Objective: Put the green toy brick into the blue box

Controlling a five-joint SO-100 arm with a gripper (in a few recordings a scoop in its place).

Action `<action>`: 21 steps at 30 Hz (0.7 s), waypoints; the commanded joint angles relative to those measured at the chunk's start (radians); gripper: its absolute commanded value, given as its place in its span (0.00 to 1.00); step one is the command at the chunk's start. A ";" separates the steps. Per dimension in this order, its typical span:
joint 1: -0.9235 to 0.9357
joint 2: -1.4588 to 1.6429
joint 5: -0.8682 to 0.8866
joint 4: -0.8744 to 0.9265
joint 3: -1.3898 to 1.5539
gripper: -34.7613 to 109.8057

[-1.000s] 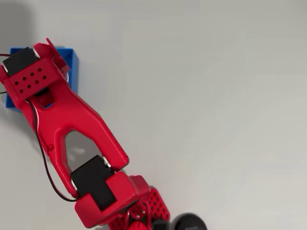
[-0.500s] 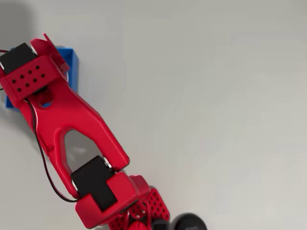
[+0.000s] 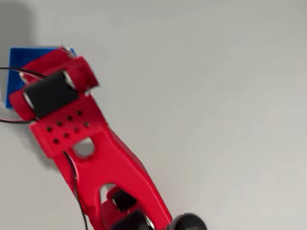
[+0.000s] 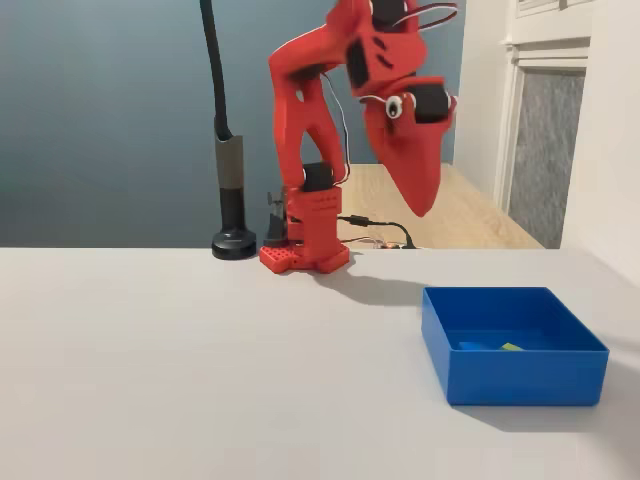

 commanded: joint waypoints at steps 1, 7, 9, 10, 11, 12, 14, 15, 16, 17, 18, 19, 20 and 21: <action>0.112 0.204 0.011 -0.005 0.107 0.24; 0.276 0.411 -0.009 -0.137 0.371 0.24; 0.310 0.485 -0.009 -0.190 0.462 0.24; 0.321 0.523 -0.009 -0.215 0.506 0.24; 0.330 0.563 -0.009 -0.238 0.552 0.24; 0.339 0.604 -0.014 -0.259 0.600 0.24; 0.354 0.689 -0.015 -0.296 0.687 0.24; 0.360 0.730 -0.015 -0.307 0.730 0.24; 0.368 0.773 -0.015 -0.311 0.772 0.24; 0.377 0.813 -0.015 -0.311 0.811 0.24; 0.388 0.853 -0.015 -0.311 0.848 0.24; 0.399 0.891 -0.018 -0.311 0.888 0.24; 0.411 0.931 -0.021 -0.311 0.923 0.24; 0.423 0.965 -0.026 -0.311 0.954 0.24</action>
